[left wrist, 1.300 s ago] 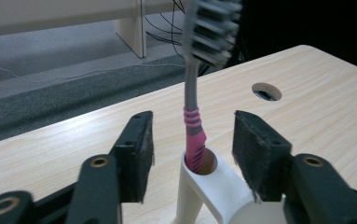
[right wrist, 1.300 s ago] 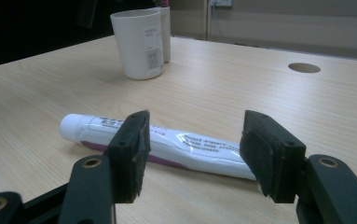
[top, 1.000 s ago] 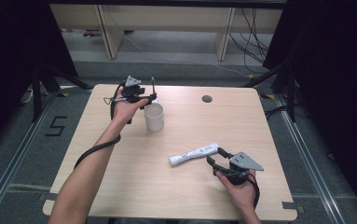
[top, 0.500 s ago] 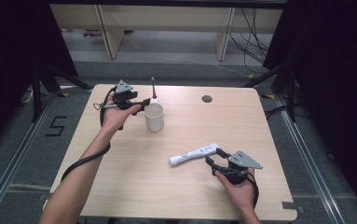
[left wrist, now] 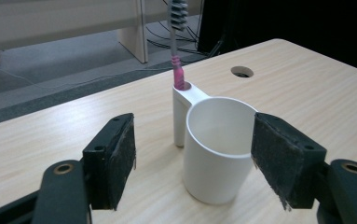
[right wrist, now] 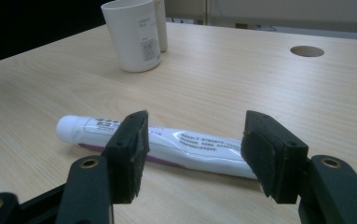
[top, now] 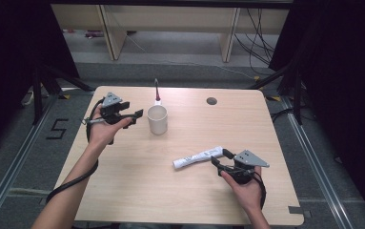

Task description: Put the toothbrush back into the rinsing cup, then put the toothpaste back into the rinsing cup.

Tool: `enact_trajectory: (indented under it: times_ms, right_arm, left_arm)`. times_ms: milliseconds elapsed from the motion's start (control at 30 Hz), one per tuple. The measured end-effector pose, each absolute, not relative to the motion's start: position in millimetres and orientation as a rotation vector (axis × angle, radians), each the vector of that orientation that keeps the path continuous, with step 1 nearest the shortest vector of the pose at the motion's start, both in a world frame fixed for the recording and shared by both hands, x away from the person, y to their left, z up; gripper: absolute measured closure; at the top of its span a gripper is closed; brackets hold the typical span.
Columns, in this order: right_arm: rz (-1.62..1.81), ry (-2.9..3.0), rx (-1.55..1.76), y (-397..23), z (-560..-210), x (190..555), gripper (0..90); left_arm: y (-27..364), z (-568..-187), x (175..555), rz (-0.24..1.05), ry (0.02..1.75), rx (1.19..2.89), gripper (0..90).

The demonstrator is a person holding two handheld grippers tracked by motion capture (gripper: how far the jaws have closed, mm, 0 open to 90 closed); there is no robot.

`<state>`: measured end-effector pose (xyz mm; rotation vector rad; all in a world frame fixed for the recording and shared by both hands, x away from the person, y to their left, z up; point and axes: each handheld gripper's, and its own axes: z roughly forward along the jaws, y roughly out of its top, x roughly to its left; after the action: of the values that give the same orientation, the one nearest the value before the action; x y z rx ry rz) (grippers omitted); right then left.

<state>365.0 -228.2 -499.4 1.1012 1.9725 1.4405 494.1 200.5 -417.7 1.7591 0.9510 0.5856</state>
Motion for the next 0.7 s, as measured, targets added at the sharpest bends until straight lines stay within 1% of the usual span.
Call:
enact_trajectory:
  times_ms: [67, 167, 200, 367, 433, 500, 567, 600, 700]
  right_arm:
    - [1.459, 1.977, 1.146, -227, -499, 365, 41.2]
    - [1.428, 1.98, 1.096, -231, -496, 368, 41.1]
    - [1.45, 1.982, 1.145, -230, -496, 366, 41.0]
    - [1.425, 1.967, 1.111, -237, -492, 368, 40.8]
    - [1.443, 1.959, 1.166, -236, -492, 365, 40.8]
    - [1.443, 1.962, 1.1, -239, -492, 368, 40.8]
    - [1.44, 1.949, 1.162, -237, -490, 365, 40.8]
    - [1.418, 1.959, 1.104, -241, -489, 367, 40.8]
    - [1.435, 1.958, 1.118, -241, -488, 369, 40.5]
  left_arm:
    - [203, -419, 489, 0.584, 0.948, 1.75, 30.1]
    - [206, -421, 483, 0.576, 0.951, 1.731, 29.9]
    - [206, -421, 481, 0.578, 0.95, 1.735, 29.9]
    - [208, -423, 476, 0.587, 0.941, 1.75, 29.8]
    - [207, -424, 474, 0.586, 0.94, 1.758, 29.8]
    - [206, -425, 472, 0.58, 0.938, 1.764, 29.6]
    - [206, -426, 469, 0.575, 0.937, 1.771, 29.6]
    - [207, -426, 468, 0.577, 0.933, 1.772, 29.5]
    - [209, -427, 465, 0.584, 0.934, 1.772, 29.5]
